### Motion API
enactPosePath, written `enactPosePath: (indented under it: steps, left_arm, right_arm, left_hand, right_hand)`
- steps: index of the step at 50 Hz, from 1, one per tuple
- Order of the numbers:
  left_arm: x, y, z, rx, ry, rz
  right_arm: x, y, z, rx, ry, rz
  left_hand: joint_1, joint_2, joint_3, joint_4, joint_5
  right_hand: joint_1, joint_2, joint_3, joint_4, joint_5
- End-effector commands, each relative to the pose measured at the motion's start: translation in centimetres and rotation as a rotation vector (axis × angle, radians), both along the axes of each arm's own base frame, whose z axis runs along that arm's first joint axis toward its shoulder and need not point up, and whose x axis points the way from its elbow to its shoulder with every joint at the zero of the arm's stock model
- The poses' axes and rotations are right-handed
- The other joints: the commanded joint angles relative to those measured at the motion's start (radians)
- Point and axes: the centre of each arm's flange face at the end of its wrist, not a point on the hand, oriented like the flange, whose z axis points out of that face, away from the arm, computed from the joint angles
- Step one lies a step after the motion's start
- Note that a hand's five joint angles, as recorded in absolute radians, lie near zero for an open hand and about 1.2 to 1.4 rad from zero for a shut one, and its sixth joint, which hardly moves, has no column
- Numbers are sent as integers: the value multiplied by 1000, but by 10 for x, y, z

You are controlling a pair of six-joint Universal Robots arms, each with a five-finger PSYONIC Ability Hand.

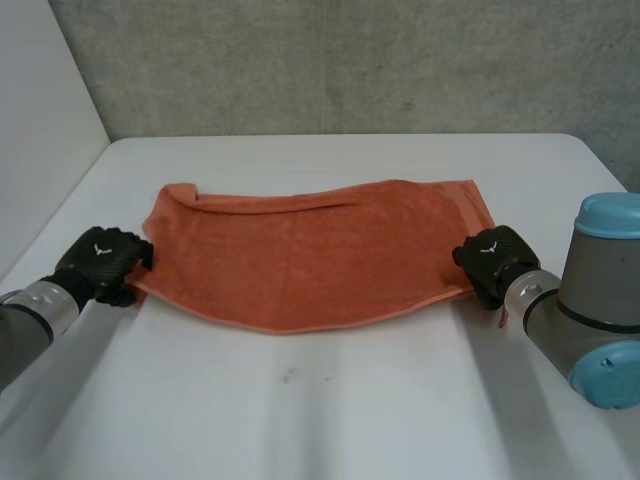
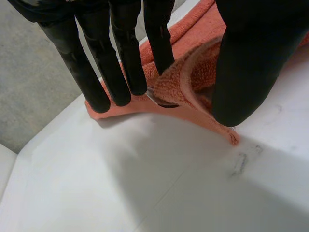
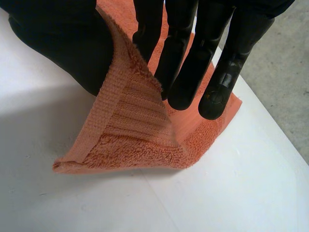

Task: Fold the laundry

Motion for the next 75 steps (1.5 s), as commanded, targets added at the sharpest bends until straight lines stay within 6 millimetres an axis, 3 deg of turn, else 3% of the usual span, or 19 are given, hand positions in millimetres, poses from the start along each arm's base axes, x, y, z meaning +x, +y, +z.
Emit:
enactPosePath:
  steps: [1, 4, 15, 23, 35, 42, 46, 49, 52, 53, 54, 57, 60, 62, 64, 66, 67, 68, 75]
  left_arm:
    - [-7, -3, -5, 24, 38, -14]
    - [-13, -2, -3, 42, 86, -15]
    - [-7, 2, 35, -28, 106, 47]
    - [-3, 45, 85, -115, -44, 64]
    - [1, 95, 52, 174, -316, -15]
    - [-7, 67, 32, 198, -373, -29]
    - [-17, 44, 37, 132, -401, -32]
    - [-36, 6, 79, -75, -412, -5]
    - [-46, -8, 107, -197, -401, 7]
    - [-60, -24, 154, -397, -357, 36]
    - [-63, -29, 171, -469, -336, 47]
    - [-70, -35, 236, -744, -207, 102]
    - [-64, -32, 273, -876, -53, 132]
    - [-63, -32, 274, -877, -27, 133]
    - [-63, -32, 269, -844, 6, 130]
    - [-63, -30, 231, -718, 11, 116]
    - [-63, -30, 231, -718, 11, 116]
    - [-63, -26, 201, -636, -12, 109]
    - [-59, -11, 110, -432, -49, 81]
  right_arm:
    - [0, 0, 0, 1, 2, -4]
    - [-1, 0, 0, 0, 4, -10]
    - [-6, 6, 21, 20, 47, -7]
    - [-27, 40, 58, 210, 181, 10]
    - [-42, 67, 51, 355, 288, 49]
    - [-35, 41, 26, 364, 310, 50]
    - [-29, 7, 40, 249, 302, 12]
    - [-22, -25, 83, 53, 245, -32]
    - [-15, -48, 126, -146, 176, -62]
    - [-12, -62, 155, -285, 110, -87]
    - [-11, -67, 169, -349, 72, -98]
    - [-8, -70, 222, -585, -71, -117]
    - [-11, -59, 252, -702, -143, -119]
    - [-14, -52, 259, -734, -163, -119]
    - [-14, -46, 241, -687, -149, -93]
    - [-14, -45, 232, -660, -142, -88]
    - [-12, -43, 214, -604, -128, -75]
    - [-13, -40, 188, -524, -108, -69]
    - [-17, -26, 109, -295, -43, -64]
  left_hand:
    - [377, 395, 396, 393, 399]
    - [672, 689, 691, 688, 694]
    - [674, 691, 693, 690, 696]
    - [674, 691, 693, 690, 696]
    - [674, 691, 693, 690, 696]
    - [674, 691, 693, 690, 696]
    - [674, 691, 693, 690, 696]
    - [674, 691, 693, 690, 696]
    - [674, 691, 693, 690, 696]
    - [674, 691, 693, 690, 696]
    - [674, 691, 693, 690, 696]
    - [674, 691, 693, 690, 696]
    - [674, 691, 693, 690, 696]
    - [674, 691, 693, 690, 696]
    - [674, 691, 693, 690, 696]
    - [674, 691, 693, 690, 696]
    - [674, 691, 693, 690, 696]
    - [674, 691, 693, 690, 696]
    - [674, 691, 693, 690, 696]
  right_hand:
    - [422, 228, 213, 203, 222]
    - [422, 228, 213, 203, 222]
    - [422, 228, 213, 203, 222]
    - [422, 228, 213, 203, 222]
    - [422, 228, 213, 203, 222]
    - [422, 228, 213, 203, 222]
    - [422, 228, 213, 203, 222]
    - [422, 228, 213, 203, 222]
    - [422, 228, 213, 203, 222]
    - [422, 228, 213, 203, 222]
    - [422, 228, 213, 203, 222]
    - [422, 228, 213, 203, 222]
    - [422, 228, 213, 203, 222]
    - [422, 228, 213, 203, 222]
    - [422, 228, 213, 203, 222]
    - [422, 228, 213, 203, 222]
    - [422, 228, 213, 203, 222]
    - [422, 228, 213, 203, 222]
    - [422, 228, 213, 203, 222]
